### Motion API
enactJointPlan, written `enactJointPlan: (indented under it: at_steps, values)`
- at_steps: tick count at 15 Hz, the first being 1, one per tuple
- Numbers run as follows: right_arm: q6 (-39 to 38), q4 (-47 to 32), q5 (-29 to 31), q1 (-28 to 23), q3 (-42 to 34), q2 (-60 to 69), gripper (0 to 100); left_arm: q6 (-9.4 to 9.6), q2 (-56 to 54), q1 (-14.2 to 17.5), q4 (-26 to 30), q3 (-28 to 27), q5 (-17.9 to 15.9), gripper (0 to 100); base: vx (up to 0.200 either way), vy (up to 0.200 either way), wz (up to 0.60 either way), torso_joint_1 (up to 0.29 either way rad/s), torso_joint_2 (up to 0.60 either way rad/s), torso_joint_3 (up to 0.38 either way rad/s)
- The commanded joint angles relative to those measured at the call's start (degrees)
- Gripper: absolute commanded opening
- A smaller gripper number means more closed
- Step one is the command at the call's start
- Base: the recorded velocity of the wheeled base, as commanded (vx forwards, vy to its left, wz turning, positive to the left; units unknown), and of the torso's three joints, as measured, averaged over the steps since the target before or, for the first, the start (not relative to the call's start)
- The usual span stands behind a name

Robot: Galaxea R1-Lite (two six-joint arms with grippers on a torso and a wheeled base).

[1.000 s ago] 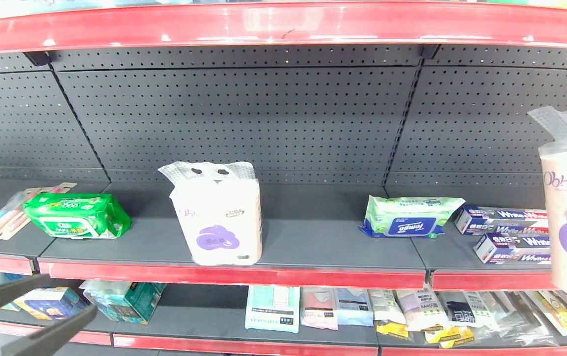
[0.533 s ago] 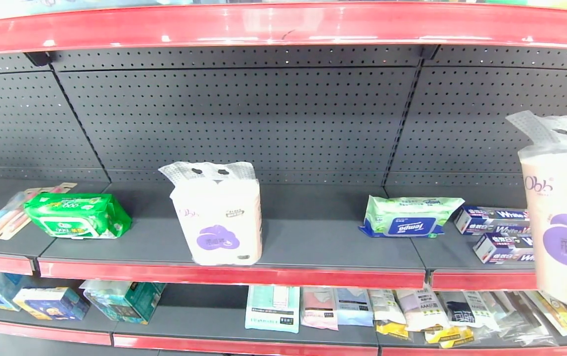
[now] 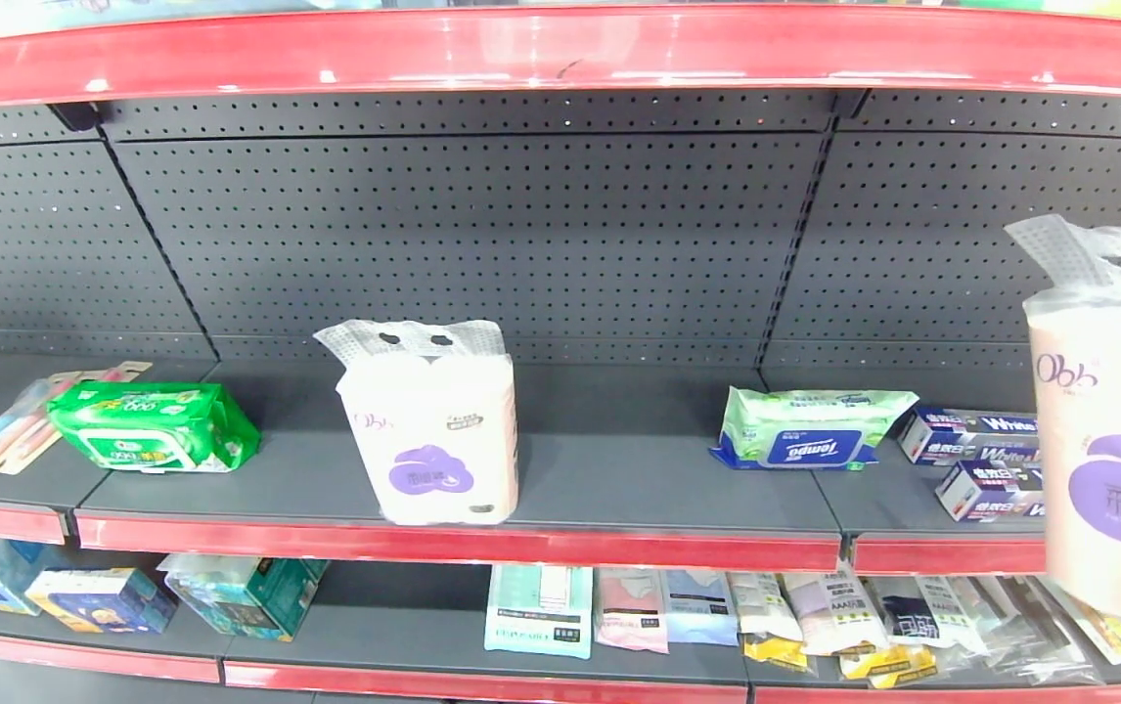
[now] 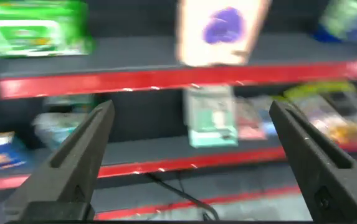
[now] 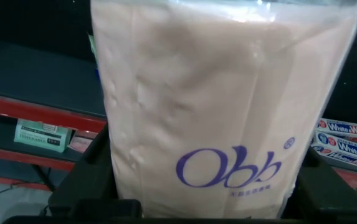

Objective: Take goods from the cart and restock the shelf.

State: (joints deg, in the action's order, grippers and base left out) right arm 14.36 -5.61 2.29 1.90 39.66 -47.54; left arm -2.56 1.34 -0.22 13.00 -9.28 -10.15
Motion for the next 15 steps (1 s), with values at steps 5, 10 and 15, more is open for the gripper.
enactJointPlan:
  at_steps: [5, 10, 15]
  values:
    - [0.05, 0.07, -1.15, 0.03, -1.78, 1.4, 0, -1.48, -1.34, 0.13, -0.78, 2.16, 12.97, 100, 0.0, 0.0, 0.0, 0.0, 0.0, 0.0]
    - [-0.3, 0.16, -1.5, -0.41, -2.13, 1.93, 0, 3.09, -1.34, 0.22, -0.95, 2.42, 16.39, 100, 0.0, 0.0, 0.0, 0.0, 0.0, 0.0]
    - [-0.91, 0.16, -1.5, -0.41, -2.21, 2.1, 0, 5.2, -1.34, 0.22, -14.67, 8.66, 19.82, 100, 0.0, 0.0, 0.0, 0.0, 0.0, 0.0]
